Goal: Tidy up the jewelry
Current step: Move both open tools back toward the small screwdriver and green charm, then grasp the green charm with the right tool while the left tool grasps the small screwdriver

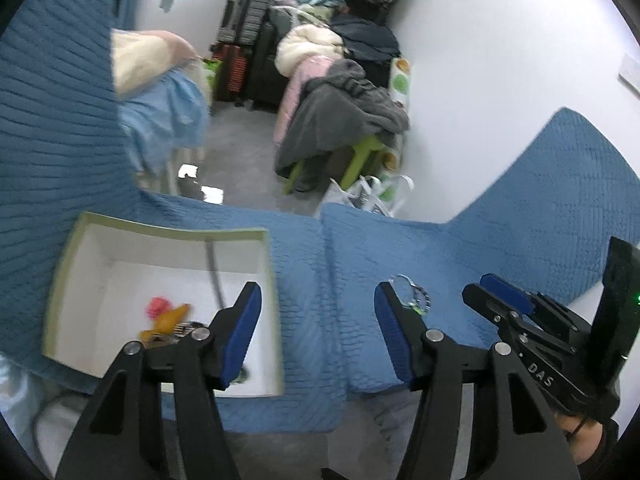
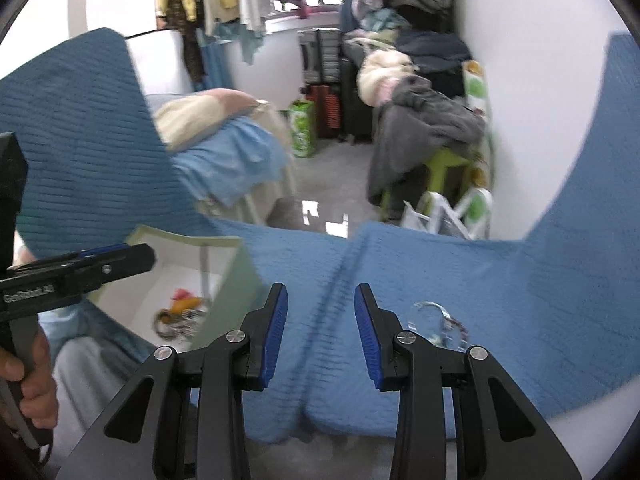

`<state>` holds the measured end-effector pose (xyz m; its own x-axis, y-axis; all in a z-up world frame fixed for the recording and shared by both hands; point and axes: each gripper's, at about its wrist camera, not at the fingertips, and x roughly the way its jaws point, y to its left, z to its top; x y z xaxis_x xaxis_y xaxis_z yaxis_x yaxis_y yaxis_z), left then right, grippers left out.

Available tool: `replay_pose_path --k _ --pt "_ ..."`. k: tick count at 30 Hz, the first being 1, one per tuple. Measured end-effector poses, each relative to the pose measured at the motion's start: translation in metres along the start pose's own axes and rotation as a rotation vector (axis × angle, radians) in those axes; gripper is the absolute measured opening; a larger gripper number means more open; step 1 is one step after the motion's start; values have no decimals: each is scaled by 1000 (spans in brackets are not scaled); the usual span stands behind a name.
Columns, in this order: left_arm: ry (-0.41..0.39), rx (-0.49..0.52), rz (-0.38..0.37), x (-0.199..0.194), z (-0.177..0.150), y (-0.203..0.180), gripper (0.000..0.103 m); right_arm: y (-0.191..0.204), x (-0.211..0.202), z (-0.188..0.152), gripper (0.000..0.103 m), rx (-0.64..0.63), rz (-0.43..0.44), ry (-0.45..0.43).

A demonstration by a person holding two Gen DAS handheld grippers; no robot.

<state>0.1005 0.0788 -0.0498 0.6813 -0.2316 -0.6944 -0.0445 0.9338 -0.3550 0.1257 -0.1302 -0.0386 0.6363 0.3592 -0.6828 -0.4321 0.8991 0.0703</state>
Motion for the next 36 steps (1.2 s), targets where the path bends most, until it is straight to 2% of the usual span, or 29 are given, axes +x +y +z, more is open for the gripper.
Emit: replay_pose_path --k 4,7,12,17,20,22,29,34,36 --pt "28 14 -45 27 -8 -19 59 -37 10 -17 32 38 -38 31" --pt "57 16 -48 52 -14 -32 59 -59 21 -32 32 67 -53 65" --pt "136 22 -88 102 -24 -47 58 -90 44 -54 32 106 -74 133" --pt "212 80 -117 150 -28 -64 53 -123 78 -67 32 137 -94 189" --pt "246 100 -132 175 -31 -71 50 -135 96 -71 31 135 -84 214" --pt "276 115 -144 194 -33 -75 45 -139 109 -73 27 132 -70 228" --pt "334 192 -160 234 -37 -88 43 -139 147 -79 25 84 -7 275" --pt "346 215 -180 244 -40 -88 40 -140 164 -87 25 48 -41 307" --pt "369 227 -185 251 -41 -87 36 -143 165 -89 18 35 -64 311"
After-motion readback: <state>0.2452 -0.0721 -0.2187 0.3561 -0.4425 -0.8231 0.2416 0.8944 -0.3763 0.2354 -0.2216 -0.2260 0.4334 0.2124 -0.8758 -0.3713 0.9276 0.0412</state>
